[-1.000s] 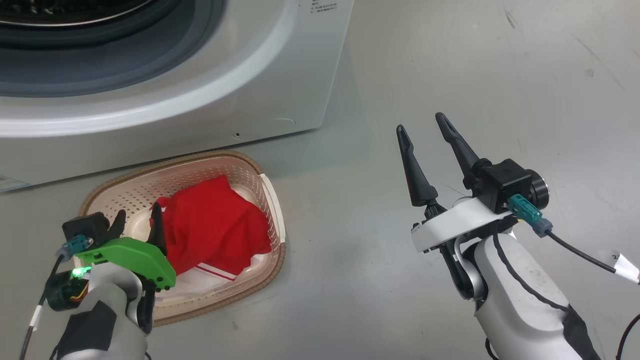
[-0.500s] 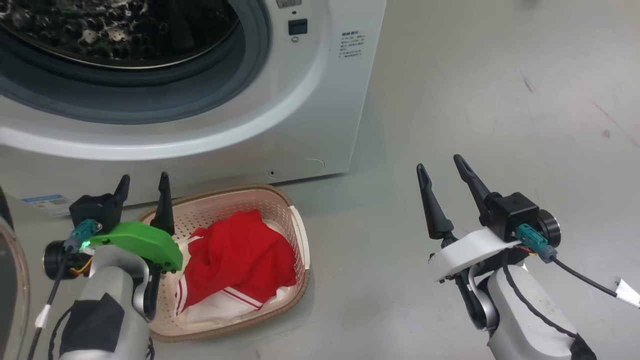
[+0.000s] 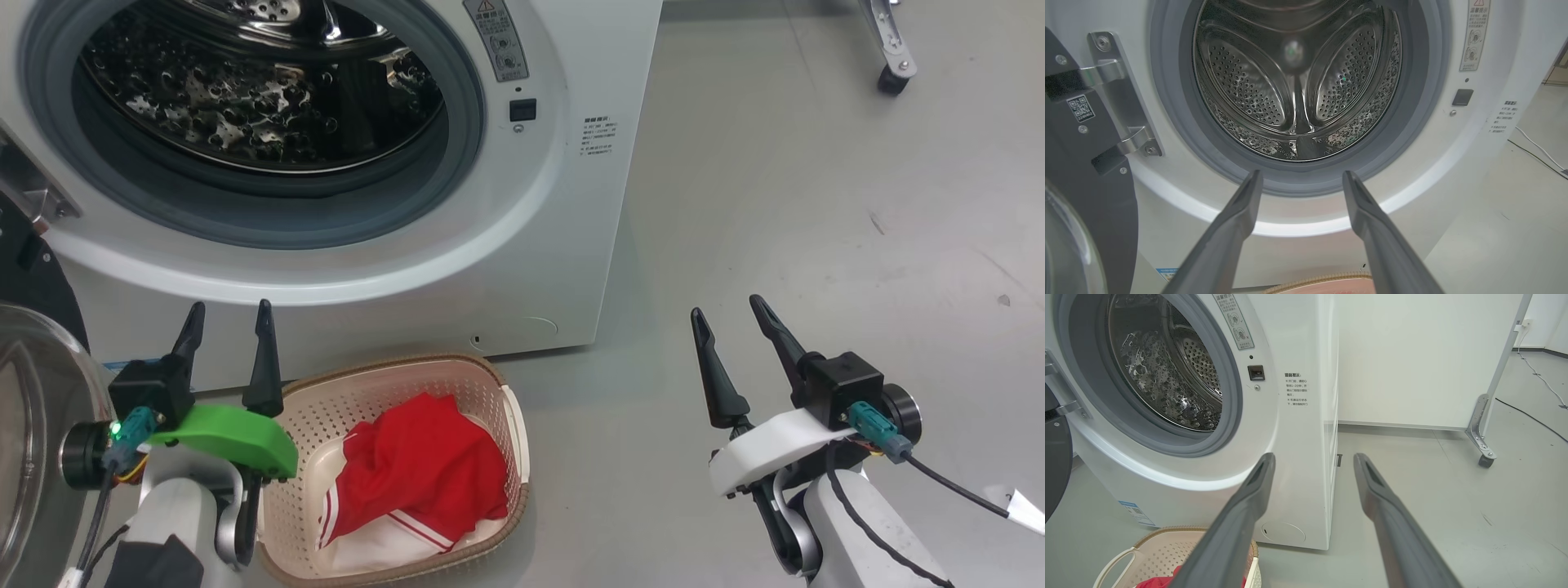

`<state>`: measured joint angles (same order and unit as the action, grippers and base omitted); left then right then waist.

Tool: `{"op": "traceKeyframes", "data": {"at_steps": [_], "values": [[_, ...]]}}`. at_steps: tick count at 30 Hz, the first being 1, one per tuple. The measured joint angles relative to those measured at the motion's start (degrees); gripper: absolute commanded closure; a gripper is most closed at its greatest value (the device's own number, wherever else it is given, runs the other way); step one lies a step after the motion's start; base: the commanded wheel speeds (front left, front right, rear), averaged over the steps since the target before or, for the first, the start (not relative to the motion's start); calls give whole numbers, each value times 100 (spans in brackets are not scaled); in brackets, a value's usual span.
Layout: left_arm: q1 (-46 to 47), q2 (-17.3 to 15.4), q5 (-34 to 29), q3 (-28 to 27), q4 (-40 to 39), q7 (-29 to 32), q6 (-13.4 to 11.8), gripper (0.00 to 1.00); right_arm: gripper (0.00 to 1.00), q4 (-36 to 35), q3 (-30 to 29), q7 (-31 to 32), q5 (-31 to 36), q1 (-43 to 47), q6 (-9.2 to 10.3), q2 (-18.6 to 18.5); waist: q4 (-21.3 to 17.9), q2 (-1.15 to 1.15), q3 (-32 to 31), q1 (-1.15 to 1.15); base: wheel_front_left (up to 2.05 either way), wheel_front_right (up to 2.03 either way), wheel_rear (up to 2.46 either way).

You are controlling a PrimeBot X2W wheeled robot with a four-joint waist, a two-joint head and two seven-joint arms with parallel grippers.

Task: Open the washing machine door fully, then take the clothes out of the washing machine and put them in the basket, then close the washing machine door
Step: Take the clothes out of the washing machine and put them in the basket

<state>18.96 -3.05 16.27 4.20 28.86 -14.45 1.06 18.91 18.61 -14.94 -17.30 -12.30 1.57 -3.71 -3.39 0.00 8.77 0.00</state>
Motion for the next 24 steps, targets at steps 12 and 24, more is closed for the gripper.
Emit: {"op": "traceKeyframes", "data": {"at_steps": [12, 24], "values": [[-979, -21, -136, 52, -568, 0, -146, 0, 0, -2, -118, 0, 27, 388, -42, 5, 39, 0, -467, 0, 0, 0, 0], [-1731, -22, -164, 134, -1001, 1, -264, 0, 0, -32, -125, 0, 33, 728, -49, 15, 57, 0, -783, 0, 0, 0, 0]]}}
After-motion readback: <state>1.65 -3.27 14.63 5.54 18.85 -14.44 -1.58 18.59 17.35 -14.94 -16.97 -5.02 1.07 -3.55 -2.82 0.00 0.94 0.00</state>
